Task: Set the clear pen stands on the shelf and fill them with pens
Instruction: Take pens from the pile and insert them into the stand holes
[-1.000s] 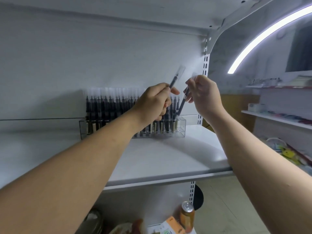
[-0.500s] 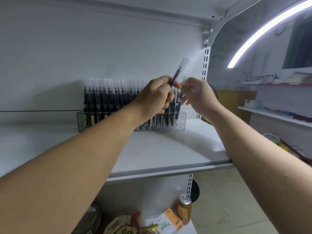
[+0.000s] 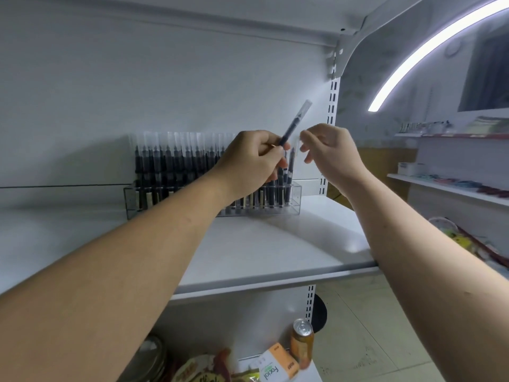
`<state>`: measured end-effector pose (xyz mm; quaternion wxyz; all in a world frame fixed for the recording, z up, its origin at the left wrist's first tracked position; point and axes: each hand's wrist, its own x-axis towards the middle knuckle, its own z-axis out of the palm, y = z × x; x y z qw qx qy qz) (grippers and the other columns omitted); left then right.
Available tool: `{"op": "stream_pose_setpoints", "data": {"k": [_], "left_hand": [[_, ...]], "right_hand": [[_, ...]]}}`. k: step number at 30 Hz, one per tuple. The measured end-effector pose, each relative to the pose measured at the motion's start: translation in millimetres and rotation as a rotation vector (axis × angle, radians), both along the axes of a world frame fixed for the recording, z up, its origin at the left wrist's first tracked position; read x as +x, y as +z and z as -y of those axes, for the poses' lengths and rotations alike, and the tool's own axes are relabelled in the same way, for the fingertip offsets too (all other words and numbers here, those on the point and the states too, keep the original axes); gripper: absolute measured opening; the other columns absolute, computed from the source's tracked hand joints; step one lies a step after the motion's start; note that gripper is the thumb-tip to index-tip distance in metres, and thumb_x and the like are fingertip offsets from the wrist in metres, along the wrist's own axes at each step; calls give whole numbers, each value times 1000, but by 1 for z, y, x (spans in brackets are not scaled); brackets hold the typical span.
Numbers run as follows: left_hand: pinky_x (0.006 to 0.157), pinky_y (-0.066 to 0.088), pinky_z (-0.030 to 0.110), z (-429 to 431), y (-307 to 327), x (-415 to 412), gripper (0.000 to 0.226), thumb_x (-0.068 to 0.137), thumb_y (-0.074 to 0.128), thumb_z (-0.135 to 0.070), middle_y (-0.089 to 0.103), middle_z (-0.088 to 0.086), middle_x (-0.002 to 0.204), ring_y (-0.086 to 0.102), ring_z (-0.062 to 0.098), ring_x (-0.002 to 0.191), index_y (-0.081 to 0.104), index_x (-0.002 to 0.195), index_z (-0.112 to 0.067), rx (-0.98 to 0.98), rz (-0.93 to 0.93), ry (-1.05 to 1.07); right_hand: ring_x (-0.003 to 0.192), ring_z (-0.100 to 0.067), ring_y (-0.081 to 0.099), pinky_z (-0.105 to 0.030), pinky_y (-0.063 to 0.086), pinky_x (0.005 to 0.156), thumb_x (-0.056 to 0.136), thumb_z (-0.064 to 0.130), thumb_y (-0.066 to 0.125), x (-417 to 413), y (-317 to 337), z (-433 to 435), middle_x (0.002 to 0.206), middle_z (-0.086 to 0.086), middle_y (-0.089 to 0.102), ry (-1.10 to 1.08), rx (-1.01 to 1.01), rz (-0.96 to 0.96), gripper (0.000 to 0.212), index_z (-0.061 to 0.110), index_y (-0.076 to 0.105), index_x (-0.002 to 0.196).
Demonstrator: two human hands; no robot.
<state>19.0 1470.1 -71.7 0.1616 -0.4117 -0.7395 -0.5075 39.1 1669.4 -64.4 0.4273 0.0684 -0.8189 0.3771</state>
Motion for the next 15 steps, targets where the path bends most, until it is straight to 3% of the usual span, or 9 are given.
{"op": "stream_pose_setpoints", "data": {"k": [4, 7, 10, 15], "left_hand": [[67, 60, 24, 1, 1, -2, 13, 104, 67, -16, 80, 0, 87, 77, 13, 71, 75, 110, -8, -2, -52, 31], [64, 58, 23, 0, 2, 0, 11, 103, 69, -15, 80, 0, 83, 78, 16, 69, 77, 100, -9, -38, -83, 60], [62, 57, 21, 0, 1, 1, 10, 102, 69, -14, 80, 0, 82, 77, 15, 68, 77, 99, -8, -71, -100, 76], [82, 63, 36, 1, 4, 0, 15, 100, 73, -30, 78, -8, 89, 74, 8, 82, 78, 103, -17, -186, -302, 145]], "right_hand": [[62, -21, 58, -27, 39, 56, 98, 0, 55, 7, 11, 1, 80, -9, 69, 331, -414, -55, 21, 6, 75, 100], [65, -23, 56, -33, 35, 61, 97, 0, 56, 13, 15, 1, 85, -10, 65, 617, -542, 45, 15, 1, 70, 102], [71, -23, 60, -32, 38, 64, 102, 11, 64, 15, 13, 2, 87, -10, 65, 654, -491, 75, 11, 1, 68, 103], [70, -23, 65, -32, 42, 63, 102, 7, 63, 17, 14, 6, 86, -14, 67, 578, -528, -5, 15, -8, 67, 106]]}}
